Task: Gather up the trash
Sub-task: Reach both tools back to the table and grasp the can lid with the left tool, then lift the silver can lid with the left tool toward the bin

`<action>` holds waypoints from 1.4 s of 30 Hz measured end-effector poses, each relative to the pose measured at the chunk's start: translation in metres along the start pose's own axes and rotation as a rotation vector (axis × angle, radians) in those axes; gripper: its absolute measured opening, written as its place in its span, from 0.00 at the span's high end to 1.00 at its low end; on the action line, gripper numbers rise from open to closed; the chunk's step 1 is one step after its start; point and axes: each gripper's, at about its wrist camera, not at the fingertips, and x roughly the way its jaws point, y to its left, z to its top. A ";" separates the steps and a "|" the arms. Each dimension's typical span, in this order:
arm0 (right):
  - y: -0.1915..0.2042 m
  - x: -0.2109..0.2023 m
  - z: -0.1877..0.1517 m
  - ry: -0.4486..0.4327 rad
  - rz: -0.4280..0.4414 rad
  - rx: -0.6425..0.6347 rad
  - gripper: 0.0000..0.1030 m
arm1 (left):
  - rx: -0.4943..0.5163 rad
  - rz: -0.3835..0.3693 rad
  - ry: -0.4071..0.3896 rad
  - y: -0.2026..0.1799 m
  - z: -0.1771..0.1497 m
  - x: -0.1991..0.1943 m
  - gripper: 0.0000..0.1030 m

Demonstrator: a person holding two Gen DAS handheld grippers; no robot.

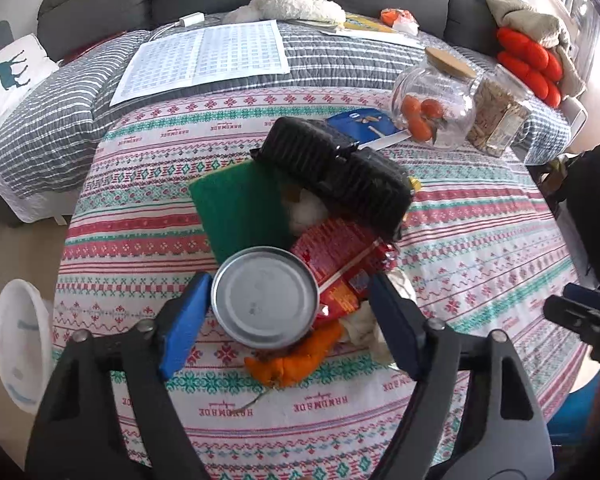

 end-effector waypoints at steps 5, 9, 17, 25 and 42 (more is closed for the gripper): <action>-0.003 0.000 0.001 0.003 0.003 0.014 0.18 | -0.002 0.027 0.004 0.004 0.001 0.006 0.39; -0.005 0.002 0.001 0.012 0.002 0.017 0.18 | -0.006 0.027 0.001 0.008 0.003 0.007 0.46; -0.004 0.004 0.002 0.017 0.011 0.026 0.18 | -0.035 0.016 0.000 0.009 0.003 0.004 0.46; 0.000 0.001 0.001 0.009 0.016 0.032 0.18 | -0.027 -0.013 -0.022 0.008 -0.002 -0.015 0.46; 0.060 0.025 0.012 0.035 0.035 -0.053 0.18 | -0.101 -0.010 -0.086 0.065 -0.012 -0.060 0.46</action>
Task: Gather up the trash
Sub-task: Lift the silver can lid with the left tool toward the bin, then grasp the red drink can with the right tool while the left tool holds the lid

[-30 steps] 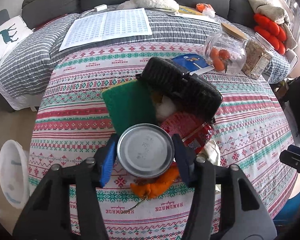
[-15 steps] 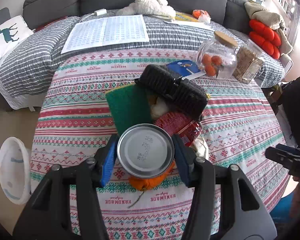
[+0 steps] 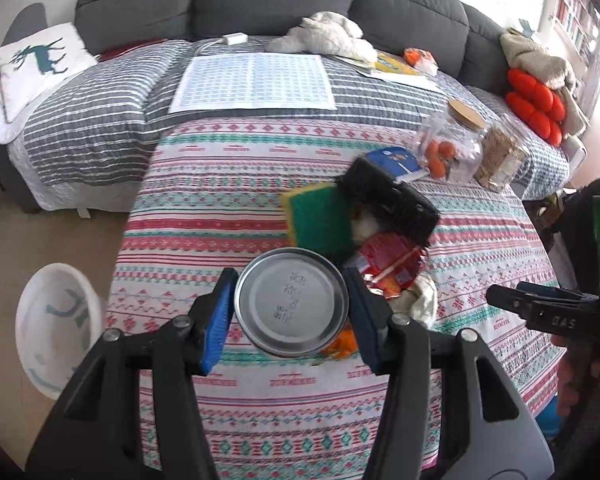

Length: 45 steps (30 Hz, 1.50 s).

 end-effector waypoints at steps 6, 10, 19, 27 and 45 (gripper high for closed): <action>0.041 0.020 0.009 0.010 0.028 -0.046 0.18 | -0.059 0.016 0.007 0.034 -0.002 -0.008 0.46; 0.076 0.035 0.011 0.016 -0.001 -0.127 0.15 | -0.079 0.029 0.013 0.053 -0.007 -0.013 0.46; 0.139 0.071 0.004 0.016 -0.171 -0.355 0.10 | -0.127 0.050 0.014 0.094 -0.013 -0.026 0.46; 0.150 0.091 0.003 0.029 -0.227 -0.389 0.10 | -0.158 0.062 0.016 0.116 -0.021 -0.033 0.46; 0.150 0.085 0.000 0.051 -0.173 -0.397 0.66 | -0.198 0.078 0.005 0.139 -0.032 -0.045 0.46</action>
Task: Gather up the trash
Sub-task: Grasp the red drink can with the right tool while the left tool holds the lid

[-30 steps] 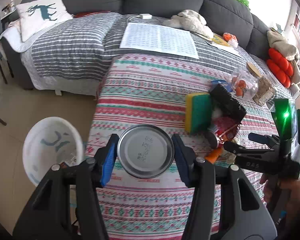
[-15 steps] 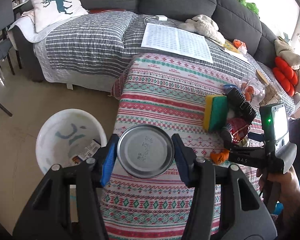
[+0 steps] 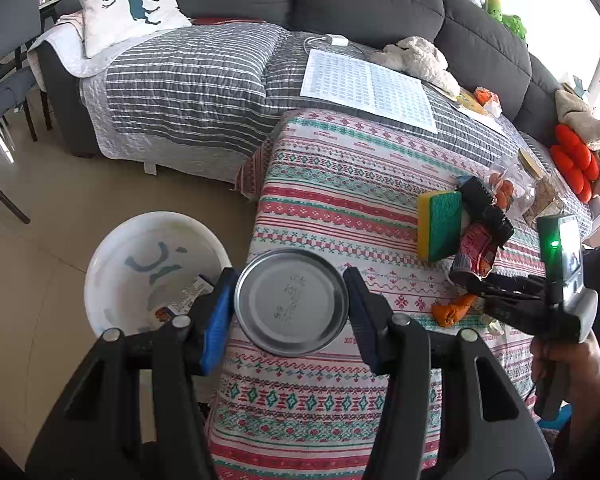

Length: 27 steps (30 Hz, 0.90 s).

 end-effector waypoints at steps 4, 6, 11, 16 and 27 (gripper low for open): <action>-0.014 -0.010 -0.004 0.008 0.114 0.072 0.63 | -0.009 0.005 0.001 0.004 -0.001 -0.001 0.46; -0.022 -0.015 -0.006 -0.002 0.148 0.105 0.47 | -0.006 0.007 0.000 0.006 -0.001 -0.001 0.46; -0.048 -0.022 -0.006 -0.020 0.240 0.247 0.34 | -0.012 0.002 -0.001 0.009 0.001 0.000 0.46; -0.063 -0.012 0.000 -0.018 0.330 0.398 0.30 | -0.010 -0.002 0.007 0.009 0.001 0.002 0.46; -0.029 0.028 0.016 0.041 0.264 0.419 0.41 | -0.044 0.007 0.007 0.022 0.002 0.002 0.46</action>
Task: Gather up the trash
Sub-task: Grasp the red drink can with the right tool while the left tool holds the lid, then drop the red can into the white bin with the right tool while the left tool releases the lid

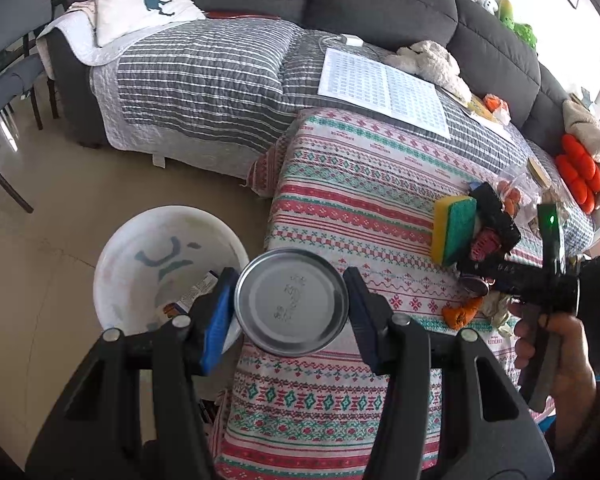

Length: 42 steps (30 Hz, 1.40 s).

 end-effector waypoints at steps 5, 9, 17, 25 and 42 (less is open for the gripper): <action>0.004 -0.005 -0.005 0.013 -0.019 -0.013 0.43 | -0.050 0.037 -0.009 0.031 0.001 -0.001 0.46; 0.003 -0.021 -0.016 0.049 0.036 -0.019 0.43 | -0.081 0.082 -0.003 0.059 0.001 0.008 0.46; 0.006 -0.058 -0.038 0.035 0.074 -0.087 0.43 | -0.119 0.130 0.067 0.092 -0.005 0.044 0.46; 0.030 -0.075 -0.054 0.014 0.119 -0.143 0.43 | -0.167 0.159 0.068 0.104 -0.006 0.045 0.13; 0.179 -0.009 -0.093 0.081 0.207 -0.347 0.43 | -0.134 0.351 0.122 0.153 -0.040 -0.002 0.03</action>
